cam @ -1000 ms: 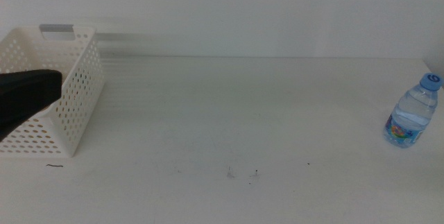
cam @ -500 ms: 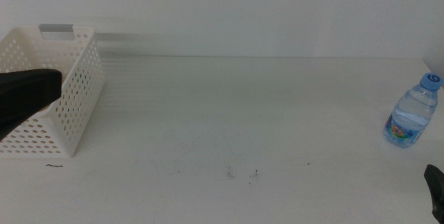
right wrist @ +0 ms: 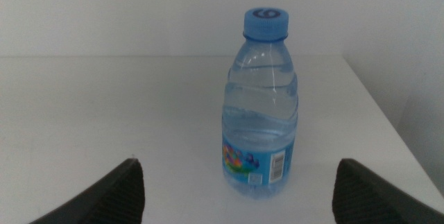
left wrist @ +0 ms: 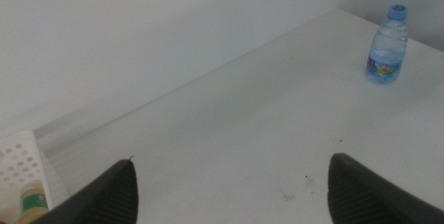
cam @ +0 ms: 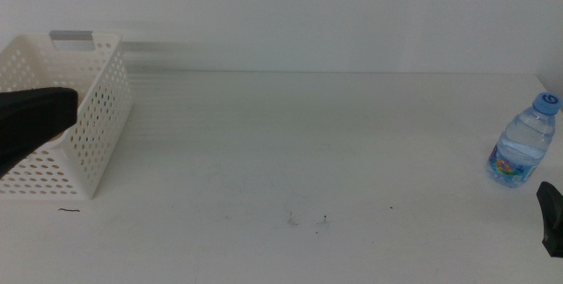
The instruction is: Use arms to grab the bottles and put them into the dustbin to the left of the table.
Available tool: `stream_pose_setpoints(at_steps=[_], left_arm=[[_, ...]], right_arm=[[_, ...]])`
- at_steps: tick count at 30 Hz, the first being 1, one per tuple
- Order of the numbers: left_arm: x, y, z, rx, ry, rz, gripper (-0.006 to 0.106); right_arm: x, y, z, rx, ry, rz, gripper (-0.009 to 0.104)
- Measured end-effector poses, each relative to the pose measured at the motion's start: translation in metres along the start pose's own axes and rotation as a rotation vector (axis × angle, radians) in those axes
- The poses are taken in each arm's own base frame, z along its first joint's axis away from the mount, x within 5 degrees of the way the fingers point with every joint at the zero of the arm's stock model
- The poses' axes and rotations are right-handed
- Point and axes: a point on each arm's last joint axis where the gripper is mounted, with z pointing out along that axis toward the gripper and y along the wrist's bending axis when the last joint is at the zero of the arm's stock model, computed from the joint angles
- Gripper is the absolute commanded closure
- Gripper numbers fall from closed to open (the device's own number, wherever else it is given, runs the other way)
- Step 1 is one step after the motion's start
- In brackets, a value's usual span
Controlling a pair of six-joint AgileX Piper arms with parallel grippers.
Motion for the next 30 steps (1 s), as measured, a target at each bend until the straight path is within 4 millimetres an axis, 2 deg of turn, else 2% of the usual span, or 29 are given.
stream_pose_setpoints(at_steps=[20,30], left_arm=[[0.0,0.0,0.0,-0.001,-0.001,0.0,0.007],[0.0,0.0,0.0,-0.001,-0.001,0.002,0.007]], right_arm=[[0.01,-0.002,0.024,0.033,-0.082,-0.094,0.012],[0.025,-0.006,0.032,0.077,0.0,-0.097,0.012]])
